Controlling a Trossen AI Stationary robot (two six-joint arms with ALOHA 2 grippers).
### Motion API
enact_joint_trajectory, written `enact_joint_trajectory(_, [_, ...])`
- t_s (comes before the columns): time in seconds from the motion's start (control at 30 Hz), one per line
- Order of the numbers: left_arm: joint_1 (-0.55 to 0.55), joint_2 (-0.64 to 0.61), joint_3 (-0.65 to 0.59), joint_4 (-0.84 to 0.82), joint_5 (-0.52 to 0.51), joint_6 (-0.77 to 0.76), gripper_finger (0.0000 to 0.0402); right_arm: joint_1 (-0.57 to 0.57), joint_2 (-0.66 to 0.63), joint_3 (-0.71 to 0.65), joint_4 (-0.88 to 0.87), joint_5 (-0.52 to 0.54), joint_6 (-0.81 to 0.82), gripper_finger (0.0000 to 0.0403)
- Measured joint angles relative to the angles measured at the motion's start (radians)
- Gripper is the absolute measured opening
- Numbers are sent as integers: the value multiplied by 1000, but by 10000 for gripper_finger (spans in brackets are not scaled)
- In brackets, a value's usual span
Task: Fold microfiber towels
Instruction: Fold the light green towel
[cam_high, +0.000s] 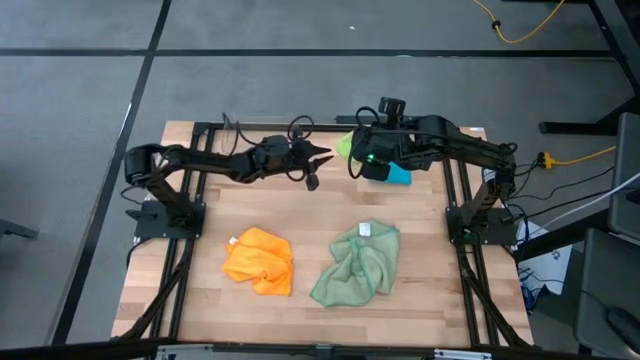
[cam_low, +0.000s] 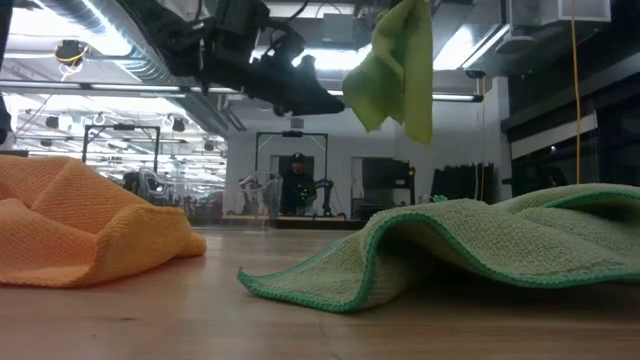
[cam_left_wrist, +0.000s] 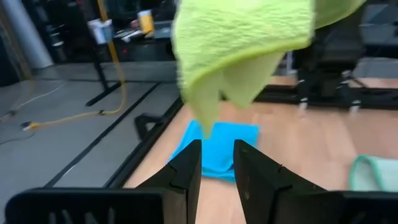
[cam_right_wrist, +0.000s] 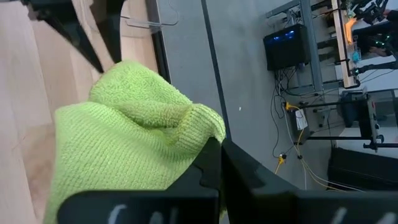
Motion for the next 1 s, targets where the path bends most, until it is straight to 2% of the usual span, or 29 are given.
enact_joint_trajectory(0.13, [0, 38, 0, 72, 11, 0, 85, 2, 0, 0, 1, -10, 0, 4])
enact_joint_trajectory(0.4, [0, 54, 0, 94, -41, -1, 85, 2, 0, 0, 13, -54, -1, 4])
enact_joint_trajectory(0.53, [0, 54, 0, 95, -39, -2, 85, 2, 0, -1, 19, -54, -2, 4])
enact_joint_trajectory(0.67, [0, 54, 0, 95, 10, -22, 85, 2, 0, -1, 56, -54, -15, 4])
enact_joint_trajectory(1.0, [1, 54, 0, 94, 6, -21, 85, 6, 0, -1, 100, -72, -31, 4])
